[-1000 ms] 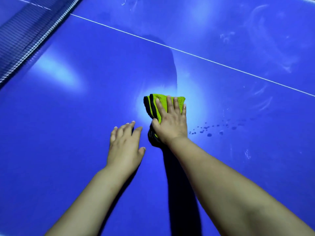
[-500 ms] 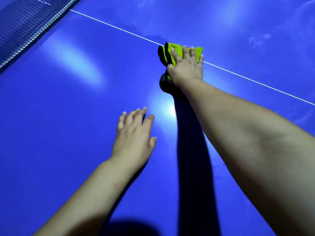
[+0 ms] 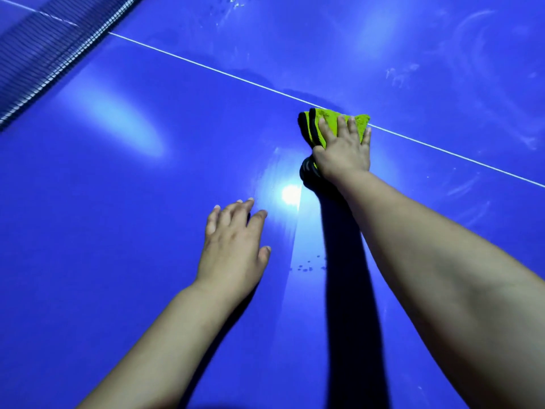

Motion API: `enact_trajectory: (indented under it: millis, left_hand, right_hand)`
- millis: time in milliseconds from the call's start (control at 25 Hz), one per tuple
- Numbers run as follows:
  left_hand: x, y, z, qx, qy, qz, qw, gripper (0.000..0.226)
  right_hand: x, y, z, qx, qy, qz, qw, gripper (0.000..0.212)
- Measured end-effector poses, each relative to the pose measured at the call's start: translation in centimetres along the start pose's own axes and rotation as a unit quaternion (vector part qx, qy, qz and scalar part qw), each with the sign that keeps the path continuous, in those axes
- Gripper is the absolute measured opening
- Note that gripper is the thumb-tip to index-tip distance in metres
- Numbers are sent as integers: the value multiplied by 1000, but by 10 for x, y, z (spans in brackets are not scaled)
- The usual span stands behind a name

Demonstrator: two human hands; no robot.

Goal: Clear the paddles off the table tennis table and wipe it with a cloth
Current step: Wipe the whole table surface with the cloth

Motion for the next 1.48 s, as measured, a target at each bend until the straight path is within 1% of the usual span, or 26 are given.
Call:
enact_trajectory:
  millis: [160,360,560,680,760,840,960,1160,1240,1320,1400,1480]
  left_hand:
    - [0,-39,14,11,-12,14,1000,57]
    - [-1,-104,30,12,-19,36,999,58]
    - [13,-172,69,20,-17,36,999,58]
    - [23,-216,100,28,-4,42,999,59]
    - [30,-245,120,35,1,40,999,59]
    - [37,-270,137,45,-2,39,998,59]
    - [44,-300,152,52,3,44,998,60]
    - [54,-329,157,46,2,47,998,59]
    - [55,-332,151,39,1,49,998,58]
    - [54,-331,141,30,-1,55,998,58]
    - [50,-326,131,24,2,64,998,58]
    - [43,-314,120,19,9,69,997,57]
  right_hand:
    - [-11,-69,30,49,-8,10,999,61]
    - [-29,-170,83,65,12,12,998,61]
    - [-49,-274,136,31,47,11,998,58]
    - [-65,-335,167,31,43,13,998,56]
    - [-75,-374,188,33,44,21,998,59]
    - [-83,-411,209,34,54,24,998,68]
    - [-94,-460,236,31,38,3,999,72]
    - [-106,-534,251,36,10,29,999,70]
    - [-108,-556,247,24,3,32,999,70]
    - [-109,-560,242,-21,5,44,999,71]
    - [-104,-544,236,-73,13,33,997,74]
    - [-97,-512,223,-106,24,26,994,84]
Point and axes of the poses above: each hand's wrist, its own y-axis towards the middle knuckle, its own x-axis out of the back of the hand, z = x × y, the point moved 5 cm from there along y, towards the middle knuckle, and after that the axes turned 13 degrees about x, right-handed, at the moved point
